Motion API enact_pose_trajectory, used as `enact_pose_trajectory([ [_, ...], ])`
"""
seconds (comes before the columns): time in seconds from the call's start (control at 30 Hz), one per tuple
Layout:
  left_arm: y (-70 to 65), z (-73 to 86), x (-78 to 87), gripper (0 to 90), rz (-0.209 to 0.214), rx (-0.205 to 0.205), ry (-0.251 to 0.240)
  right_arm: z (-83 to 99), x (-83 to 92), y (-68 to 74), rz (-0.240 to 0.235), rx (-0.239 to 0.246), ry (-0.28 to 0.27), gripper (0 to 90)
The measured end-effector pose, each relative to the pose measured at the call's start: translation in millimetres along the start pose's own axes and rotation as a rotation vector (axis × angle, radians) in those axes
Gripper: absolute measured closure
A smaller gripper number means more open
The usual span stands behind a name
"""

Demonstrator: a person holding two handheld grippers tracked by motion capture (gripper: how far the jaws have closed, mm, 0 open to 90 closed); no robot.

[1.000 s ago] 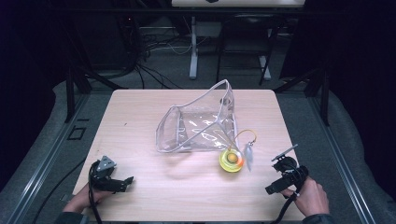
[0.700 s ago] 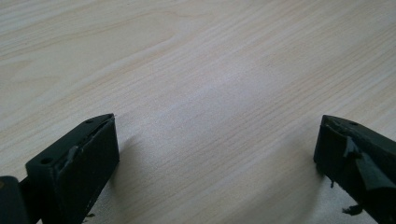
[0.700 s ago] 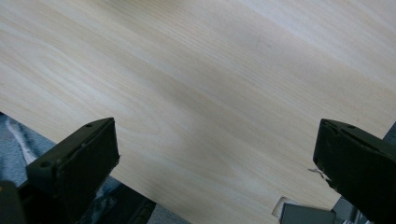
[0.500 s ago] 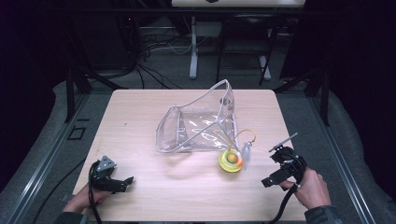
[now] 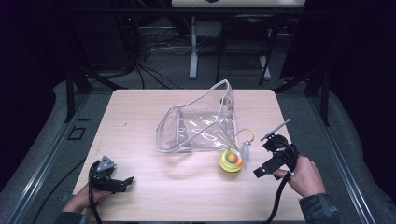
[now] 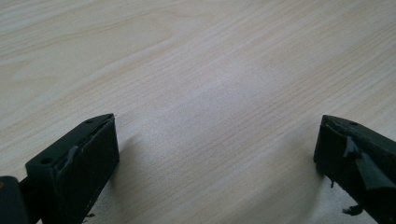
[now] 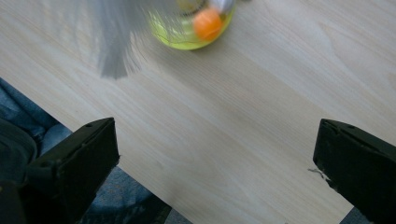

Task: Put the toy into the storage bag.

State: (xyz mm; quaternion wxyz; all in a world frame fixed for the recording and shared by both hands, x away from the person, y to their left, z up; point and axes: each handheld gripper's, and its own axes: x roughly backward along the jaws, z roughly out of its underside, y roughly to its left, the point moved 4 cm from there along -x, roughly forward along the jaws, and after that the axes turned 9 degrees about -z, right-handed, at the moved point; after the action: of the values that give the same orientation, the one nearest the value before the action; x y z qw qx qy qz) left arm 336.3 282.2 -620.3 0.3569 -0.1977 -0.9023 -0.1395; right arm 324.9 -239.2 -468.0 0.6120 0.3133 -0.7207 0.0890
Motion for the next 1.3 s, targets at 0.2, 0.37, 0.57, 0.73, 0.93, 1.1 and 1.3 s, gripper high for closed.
enact_pose_trajectory([
  [0.2, -0.1, 0.3, 0.3, 0.2, 0.001, -0.002, 0.001, -13.2, 8.2, 11.8, -0.001, 0.022, -0.017, 0.0],
  [0.37, 0.0, 0.6, 0.7, 0.3, 0.003, -0.006, 0.002, -25.6, 15.4, 13.5, 0.014, 0.051, 0.01, 0.3],
  [0.57, 0.1, 0.6, 0.7, 0.2, 0.005, -0.008, 0.001, -42.6, 24.2, 17.9, 0.016, 0.059, -0.026, 0.4],
  [0.73, 0.0, 0.8, 0.8, 0.2, 0.005, -0.008, 0.001, -59.0, 30.5, 19.1, 0.012, 0.068, -0.027, 0.4],
  [0.93, 0.4, 0.7, 0.8, 0.2, 0.007, -0.013, 0.0, -78.0, 33.8, 24.2, 0.008, 0.098, -0.01, 1.9],
  [1.1, 0.3, 0.8, 0.9, 0.2, 0.007, -0.013, 0.001, -89.2, 33.1, 24.8, 0.015, 0.096, -0.001, 0.0],
  [1.3, -0.4, 0.9, 0.8, 0.2, 0.009, -0.004, 0.0, -100.2, 31.0, 24.3, 0.032, 0.108, 0.016, 8.5],
])
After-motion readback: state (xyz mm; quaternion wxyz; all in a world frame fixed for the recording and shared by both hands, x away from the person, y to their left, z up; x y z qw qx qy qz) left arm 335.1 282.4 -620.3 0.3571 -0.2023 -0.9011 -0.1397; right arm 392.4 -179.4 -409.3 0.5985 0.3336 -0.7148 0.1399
